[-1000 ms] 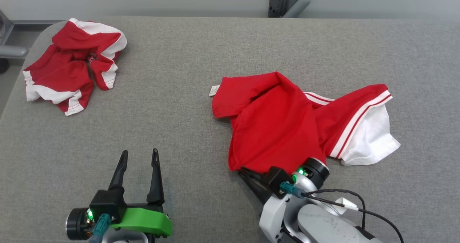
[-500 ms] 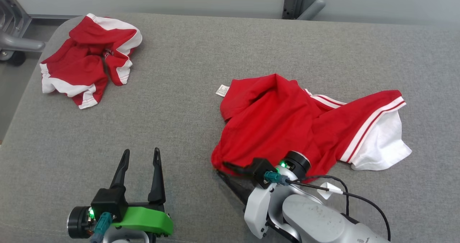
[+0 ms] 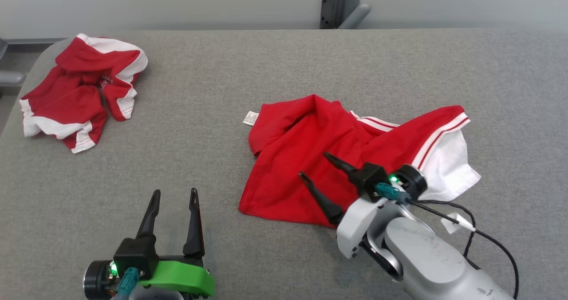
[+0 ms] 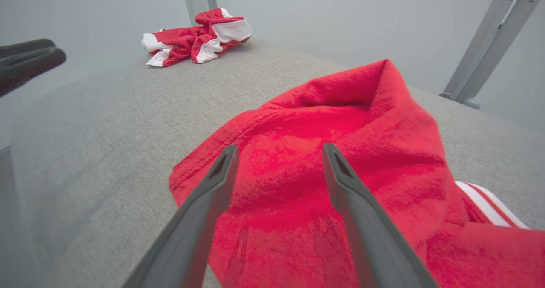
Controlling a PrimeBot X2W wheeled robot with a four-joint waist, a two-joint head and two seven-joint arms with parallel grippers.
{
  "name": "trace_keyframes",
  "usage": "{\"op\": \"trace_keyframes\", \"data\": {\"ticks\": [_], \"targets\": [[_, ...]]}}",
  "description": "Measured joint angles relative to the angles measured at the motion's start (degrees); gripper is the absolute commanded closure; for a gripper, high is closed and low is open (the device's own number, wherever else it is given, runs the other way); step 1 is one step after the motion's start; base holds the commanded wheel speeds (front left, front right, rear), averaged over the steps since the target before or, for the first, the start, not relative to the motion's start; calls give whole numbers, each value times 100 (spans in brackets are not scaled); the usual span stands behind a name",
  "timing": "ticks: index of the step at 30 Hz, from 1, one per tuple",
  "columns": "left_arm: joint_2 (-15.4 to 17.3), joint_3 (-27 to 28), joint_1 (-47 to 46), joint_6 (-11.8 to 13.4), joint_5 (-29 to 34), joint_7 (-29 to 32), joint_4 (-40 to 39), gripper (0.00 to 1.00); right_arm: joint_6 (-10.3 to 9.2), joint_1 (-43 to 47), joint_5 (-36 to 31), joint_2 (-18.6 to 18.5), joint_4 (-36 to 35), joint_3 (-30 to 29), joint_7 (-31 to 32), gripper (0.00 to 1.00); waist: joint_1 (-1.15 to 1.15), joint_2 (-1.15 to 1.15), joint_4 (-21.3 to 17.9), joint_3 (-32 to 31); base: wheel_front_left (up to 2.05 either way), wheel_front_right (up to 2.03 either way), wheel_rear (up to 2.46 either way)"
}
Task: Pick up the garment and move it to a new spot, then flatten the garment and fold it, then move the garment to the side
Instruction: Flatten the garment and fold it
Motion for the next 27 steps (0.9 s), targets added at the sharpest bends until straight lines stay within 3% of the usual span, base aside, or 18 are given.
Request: {"op": "trace_keyframes", "data": {"ticks": [7, 16, 27], "targets": [[-1, -45, 6, -40, 59, -1, 15, 0, 0, 815, -753, -83, -795, -1574, 0, 0, 0, 0, -317, -83, 0, 0, 0], [-1, 25, 164, -41, 75, 0, 18, 0, 0, 1972, -1338, 221, -1930, -3234, 0, 0, 0, 0, -647, -300, 0, 0, 0], [-1, 145, 378, -7, 65, 0, -68, 0, -1, 2742, -1096, 321, -2579, -3724, 0, 0, 0, 0, -780, -567, 0, 0, 0]]}}
